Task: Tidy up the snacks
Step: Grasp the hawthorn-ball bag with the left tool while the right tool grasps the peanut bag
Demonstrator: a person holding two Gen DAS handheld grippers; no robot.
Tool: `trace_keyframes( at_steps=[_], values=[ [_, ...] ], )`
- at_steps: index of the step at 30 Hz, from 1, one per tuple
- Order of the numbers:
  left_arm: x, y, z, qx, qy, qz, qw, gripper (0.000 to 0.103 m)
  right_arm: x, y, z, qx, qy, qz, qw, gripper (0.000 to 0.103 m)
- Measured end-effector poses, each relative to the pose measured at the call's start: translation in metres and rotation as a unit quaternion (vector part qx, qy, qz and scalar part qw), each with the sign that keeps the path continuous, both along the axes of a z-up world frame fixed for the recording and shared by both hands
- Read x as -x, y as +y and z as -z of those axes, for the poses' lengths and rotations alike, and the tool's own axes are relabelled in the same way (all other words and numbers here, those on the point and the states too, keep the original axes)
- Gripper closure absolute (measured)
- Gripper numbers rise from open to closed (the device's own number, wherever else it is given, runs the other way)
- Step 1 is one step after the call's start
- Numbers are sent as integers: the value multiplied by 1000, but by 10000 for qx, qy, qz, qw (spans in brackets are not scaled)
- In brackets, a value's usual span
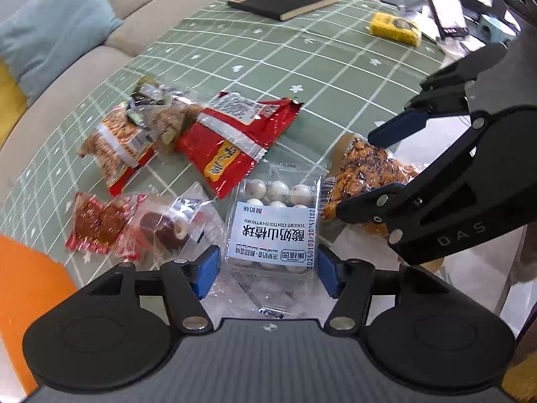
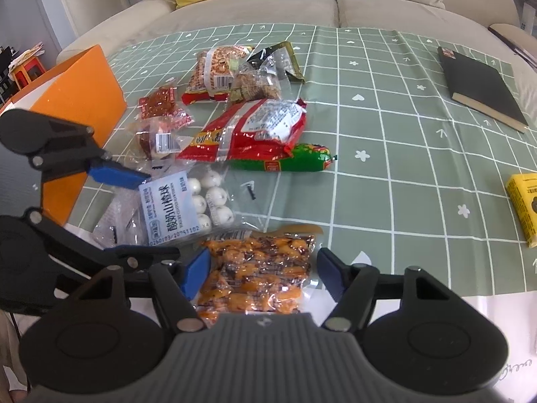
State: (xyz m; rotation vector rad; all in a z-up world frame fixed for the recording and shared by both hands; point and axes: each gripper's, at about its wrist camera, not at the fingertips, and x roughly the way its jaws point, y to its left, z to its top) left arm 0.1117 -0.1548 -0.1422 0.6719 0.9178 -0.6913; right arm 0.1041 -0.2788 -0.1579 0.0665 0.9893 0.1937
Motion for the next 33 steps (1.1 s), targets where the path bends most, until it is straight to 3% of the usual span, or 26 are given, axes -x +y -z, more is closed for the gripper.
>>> trace_keyframes(
  at_steps=[11,17,26,30,33],
  values=[
    [43,22,-24,-261,-285,-742,9965,34,7,3,-5,-16,-10,-21,10000,41],
    [59,44,-22,-110,-101,-1261,9919,34,17,11,-9,-54,-11,-154,9999,41],
    [68,76,-7,-193,403,-1836,9820,33,33,18,-10,23,172,-112,9998,25],
    [70,81,-11,93,348,-1802,9830,23,37,21,-8,98,224,-137,9996,22],
    [74,81,-16,248,70,-1749,9843,16,38,22,-8,199,216,-141,9995,20]
  ],
)
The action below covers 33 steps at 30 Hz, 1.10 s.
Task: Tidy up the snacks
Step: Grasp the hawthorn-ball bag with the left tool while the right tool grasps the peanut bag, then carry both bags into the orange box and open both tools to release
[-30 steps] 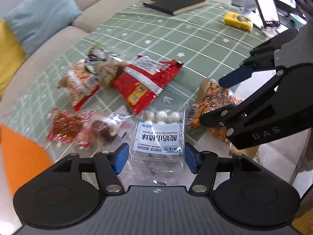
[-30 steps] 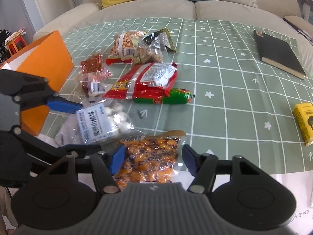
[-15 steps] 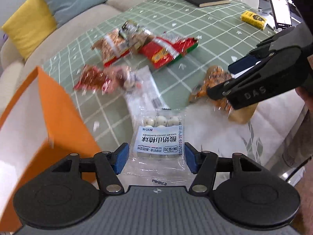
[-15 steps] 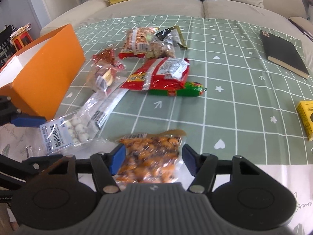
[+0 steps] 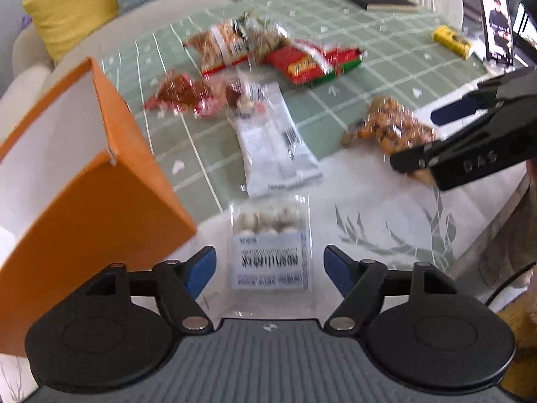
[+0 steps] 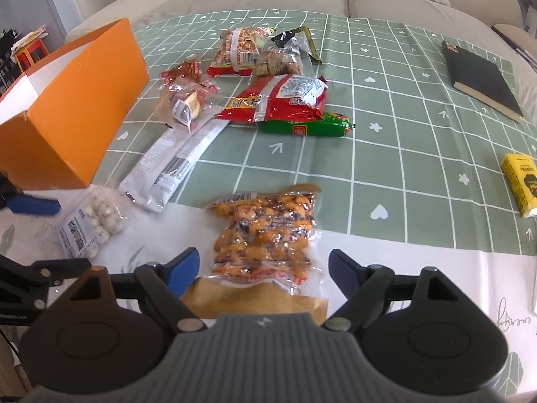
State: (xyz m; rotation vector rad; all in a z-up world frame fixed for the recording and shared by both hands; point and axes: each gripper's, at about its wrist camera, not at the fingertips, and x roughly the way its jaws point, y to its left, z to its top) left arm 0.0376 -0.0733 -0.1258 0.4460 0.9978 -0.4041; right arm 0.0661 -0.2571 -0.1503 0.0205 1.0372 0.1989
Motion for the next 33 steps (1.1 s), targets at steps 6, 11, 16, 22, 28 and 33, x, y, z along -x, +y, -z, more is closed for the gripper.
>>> trace_keyframes(
  at_steps=[6,11,16,22,28,33],
  values=[
    [-12,3,3,262,-69,-301,9992,14,-1,3,5,90,18,-67,9999,13],
    [-19,-2,14,168,48,-277,9995,13,-1,9,9,227,48,-222,9995,13],
    [-16,-7,22,144,145,-102,9997,12,-6,6,11,162,-15,-115,9998,13],
    [-23,1,22,489,413,-326,9974,28,-14,13,12,332,-173,-132,9992,20],
    [-19,-1,20,514,355,-312,9976,38,-9,20,9,463,-263,-349,9980,33],
    [-13,0,10,576,258,-320,9975,40,-4,21,1,372,-271,-341,9984,37]
  ],
)
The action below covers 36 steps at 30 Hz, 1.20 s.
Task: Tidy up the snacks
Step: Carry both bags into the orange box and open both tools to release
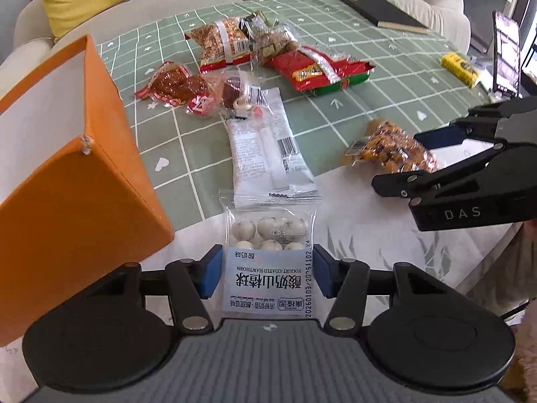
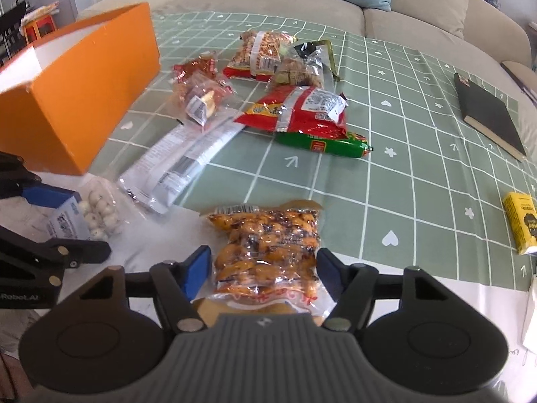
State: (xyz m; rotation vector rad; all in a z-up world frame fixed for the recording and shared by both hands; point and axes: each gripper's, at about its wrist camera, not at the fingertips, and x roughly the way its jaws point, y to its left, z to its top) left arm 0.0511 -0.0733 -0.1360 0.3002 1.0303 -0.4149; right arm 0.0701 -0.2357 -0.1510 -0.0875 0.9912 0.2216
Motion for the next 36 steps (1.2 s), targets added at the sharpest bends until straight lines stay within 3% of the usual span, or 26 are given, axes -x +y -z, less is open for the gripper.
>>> trace_keyframes(
  at_steps=[10,15,17,21,29,32,36],
  values=[
    [7,13,-50,629,-332,-219,9972,40,8,5,-38,-225,-351,141,9990,38],
    [9,31,-94,1302,-684,-479,9880,40,2,7,-71,-494,-614,277,9965,38],
    [7,41,-111,1379,-895,-640,9843,40,-2,10,-85,-540,-752,247,9954,38],
    [-4,66,-137,1227,-1191,-1045,9797,40,-14,28,-114,-745,-962,35,9926,38],
    [-36,128,-154,766,-1338,-1931,9690,40,-45,97,-154,-974,-1177,-725,9856,38],
    [-51,151,-153,550,-1177,-2210,9666,40,-59,130,-156,-929,-1068,-994,9849,38],
    [-72,179,-145,410,-805,-2434,9657,40,-82,173,-149,-949,-584,-1229,9861,38]
  ],
)
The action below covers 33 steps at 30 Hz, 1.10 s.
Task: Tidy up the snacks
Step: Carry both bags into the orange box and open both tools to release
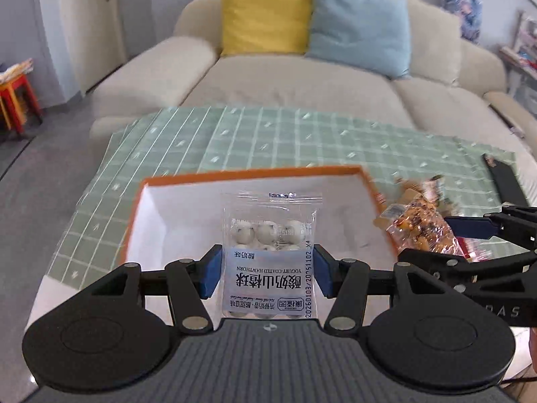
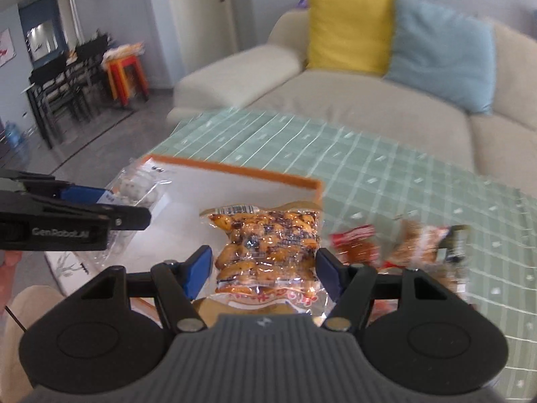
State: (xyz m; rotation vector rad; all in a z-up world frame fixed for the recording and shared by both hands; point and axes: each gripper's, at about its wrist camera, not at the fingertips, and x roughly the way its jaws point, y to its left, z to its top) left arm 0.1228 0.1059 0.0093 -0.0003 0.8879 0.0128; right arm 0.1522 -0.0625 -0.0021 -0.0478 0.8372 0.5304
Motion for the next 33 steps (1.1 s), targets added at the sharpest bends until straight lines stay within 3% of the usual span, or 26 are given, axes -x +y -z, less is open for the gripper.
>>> trace_keyframes(
  at_steps=[8,19,25,33],
  values=[
    [-28,46,33,-326,644,-303,9969,39,-34,64,37,540,488,-392,9966,38],
    [-43,72,80,-702,1362,-229,9879,39,-52,126,82,1007,955,-569,9887,37],
    [-39,64,90,-952,1388,-18,9857,38,-52,142,100,1239,1138,-624,9838,37],
    [-43,59,93,-911,1448,38,9852,37,-55,145,109,1397,1201,-574,9812,35]
  ],
)
